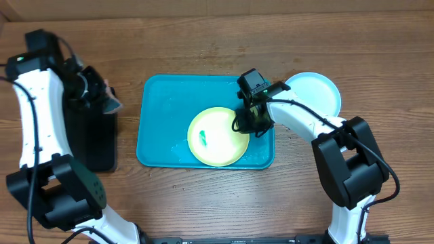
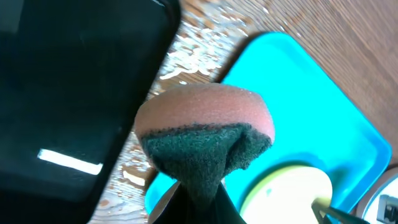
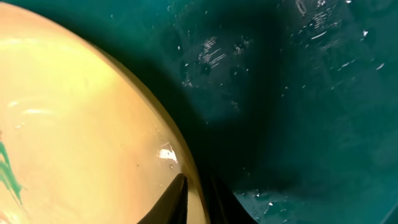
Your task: Clean dirty plates on tray and stack at the side
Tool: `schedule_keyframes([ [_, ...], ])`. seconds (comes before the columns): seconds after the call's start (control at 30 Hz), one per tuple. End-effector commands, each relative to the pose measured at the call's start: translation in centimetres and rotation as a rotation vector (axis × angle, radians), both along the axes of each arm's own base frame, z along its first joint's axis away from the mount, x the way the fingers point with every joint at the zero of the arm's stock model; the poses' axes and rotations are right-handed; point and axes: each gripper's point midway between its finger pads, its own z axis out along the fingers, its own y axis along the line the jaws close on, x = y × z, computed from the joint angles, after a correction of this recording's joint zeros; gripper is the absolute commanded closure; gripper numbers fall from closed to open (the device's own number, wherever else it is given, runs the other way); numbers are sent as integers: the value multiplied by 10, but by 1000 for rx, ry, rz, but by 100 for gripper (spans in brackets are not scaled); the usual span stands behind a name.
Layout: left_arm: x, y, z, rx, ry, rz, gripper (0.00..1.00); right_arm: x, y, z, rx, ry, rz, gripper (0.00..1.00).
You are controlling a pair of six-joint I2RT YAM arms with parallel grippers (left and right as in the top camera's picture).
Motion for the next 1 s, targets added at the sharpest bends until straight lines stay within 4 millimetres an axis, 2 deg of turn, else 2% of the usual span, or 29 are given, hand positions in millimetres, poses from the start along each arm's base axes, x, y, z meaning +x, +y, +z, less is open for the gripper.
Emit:
schedule_keyframes([
  [0.0, -1, 5, -7, 121, 40, -16, 96, -7, 4, -17, 1, 49, -32, 85],
  [0.1, -5, 21, -8, 168, 65, 72, 96, -11, 3, -30, -11, 80, -36, 87],
  [0.13, -7, 31, -8, 184, 69, 100, 96, -12, 2, -32, -13, 90, -61, 90],
  [0.2, -9, 41, -9, 195, 76, 130, 96, -12, 4, -31, -5, 100, -87, 96],
  [0.37, -15, 68, -21, 199, 106, 192, 96, -14, 20, -26, 87, 142, -135, 96],
  [0.6, -29, 98, -61, 158, 214, 249, 96, -13, 20, -26, 88, 139, -137, 96],
  [0.63, -32, 102, -75, 145, 246, 252, 96, -12, 18, -27, 77, 132, -140, 96],
  [0.67, -33, 103, -88, 132, 279, 251, 96, -11, 17, -27, 68, 126, -141, 96],
  [0.87, -40, 99, -138, 86, 399, 235, 96, -12, 17, -27, 66, 129, -141, 96],
  [0.97, -43, 98, -150, 74, 430, 230, 96, -12, 17, -27, 66, 129, -141, 96],
])
